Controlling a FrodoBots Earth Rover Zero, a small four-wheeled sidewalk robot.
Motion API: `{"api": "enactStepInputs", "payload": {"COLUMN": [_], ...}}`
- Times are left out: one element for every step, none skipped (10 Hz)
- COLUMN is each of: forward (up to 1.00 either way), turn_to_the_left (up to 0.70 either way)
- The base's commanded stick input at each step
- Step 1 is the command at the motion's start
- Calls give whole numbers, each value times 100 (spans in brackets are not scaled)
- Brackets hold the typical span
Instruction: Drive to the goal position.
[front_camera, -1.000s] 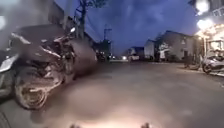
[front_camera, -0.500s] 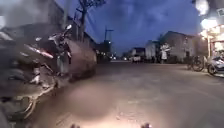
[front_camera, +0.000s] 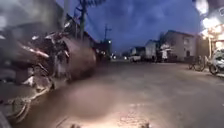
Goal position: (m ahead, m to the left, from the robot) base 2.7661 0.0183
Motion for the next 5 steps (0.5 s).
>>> {"api": "enactStepInputs", "payload": {"forward": [50,50,50,50,50], "turn_to_the_left": [0,0,0,0,0]}}
